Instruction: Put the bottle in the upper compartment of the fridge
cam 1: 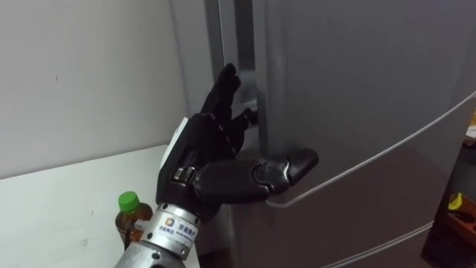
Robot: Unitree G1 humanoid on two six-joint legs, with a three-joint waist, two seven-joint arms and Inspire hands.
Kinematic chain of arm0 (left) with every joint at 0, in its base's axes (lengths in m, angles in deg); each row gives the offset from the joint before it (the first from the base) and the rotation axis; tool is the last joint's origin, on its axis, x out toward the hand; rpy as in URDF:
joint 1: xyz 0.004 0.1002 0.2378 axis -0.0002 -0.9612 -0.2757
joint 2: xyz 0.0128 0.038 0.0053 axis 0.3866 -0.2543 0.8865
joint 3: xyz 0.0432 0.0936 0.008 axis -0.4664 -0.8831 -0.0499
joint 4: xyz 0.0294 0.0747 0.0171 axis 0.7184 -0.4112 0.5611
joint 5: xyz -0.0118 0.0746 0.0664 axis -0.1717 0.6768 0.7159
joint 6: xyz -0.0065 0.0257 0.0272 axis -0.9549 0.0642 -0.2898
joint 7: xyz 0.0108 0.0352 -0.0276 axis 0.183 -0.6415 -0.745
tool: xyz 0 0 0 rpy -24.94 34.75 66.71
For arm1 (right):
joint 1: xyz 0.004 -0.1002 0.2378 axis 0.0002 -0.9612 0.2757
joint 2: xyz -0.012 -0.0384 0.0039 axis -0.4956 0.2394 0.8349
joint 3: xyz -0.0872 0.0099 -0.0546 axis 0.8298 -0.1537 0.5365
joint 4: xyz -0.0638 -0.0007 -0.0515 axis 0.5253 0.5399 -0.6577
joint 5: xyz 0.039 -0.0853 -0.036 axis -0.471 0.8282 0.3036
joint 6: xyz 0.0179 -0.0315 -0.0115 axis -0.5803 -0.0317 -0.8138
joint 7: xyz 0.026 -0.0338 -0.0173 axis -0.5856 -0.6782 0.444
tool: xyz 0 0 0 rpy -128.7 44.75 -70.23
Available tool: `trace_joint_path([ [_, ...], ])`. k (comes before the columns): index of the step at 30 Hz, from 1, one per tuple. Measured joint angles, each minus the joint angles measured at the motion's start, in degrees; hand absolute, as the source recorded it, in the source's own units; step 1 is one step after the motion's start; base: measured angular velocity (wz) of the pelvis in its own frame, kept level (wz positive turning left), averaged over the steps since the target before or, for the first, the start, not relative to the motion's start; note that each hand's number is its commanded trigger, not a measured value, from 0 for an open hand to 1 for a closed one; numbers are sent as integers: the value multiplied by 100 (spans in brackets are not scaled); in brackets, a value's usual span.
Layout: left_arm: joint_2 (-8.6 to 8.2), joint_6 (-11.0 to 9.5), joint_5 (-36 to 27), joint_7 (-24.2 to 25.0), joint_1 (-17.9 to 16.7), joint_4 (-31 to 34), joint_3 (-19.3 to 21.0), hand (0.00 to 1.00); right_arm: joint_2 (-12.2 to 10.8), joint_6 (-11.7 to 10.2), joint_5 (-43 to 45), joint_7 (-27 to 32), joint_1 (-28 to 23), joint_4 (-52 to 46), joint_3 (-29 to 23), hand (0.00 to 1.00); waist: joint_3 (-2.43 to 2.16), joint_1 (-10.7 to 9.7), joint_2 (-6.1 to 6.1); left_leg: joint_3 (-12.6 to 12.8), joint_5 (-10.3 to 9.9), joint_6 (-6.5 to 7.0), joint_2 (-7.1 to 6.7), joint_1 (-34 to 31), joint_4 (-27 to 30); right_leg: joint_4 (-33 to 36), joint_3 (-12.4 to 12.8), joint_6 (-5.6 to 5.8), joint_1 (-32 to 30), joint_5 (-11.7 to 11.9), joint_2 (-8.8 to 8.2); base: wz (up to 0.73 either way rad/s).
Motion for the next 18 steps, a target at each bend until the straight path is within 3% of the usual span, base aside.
trace_joint_path([
  [18,-2,-3,4,23,-57,-4,-45,0,5,-6,0,-48,9,44,-21,0,7,-31,-2,53,6,10,2,38,-11,-6,18,11,-7,7,-4,0],
])
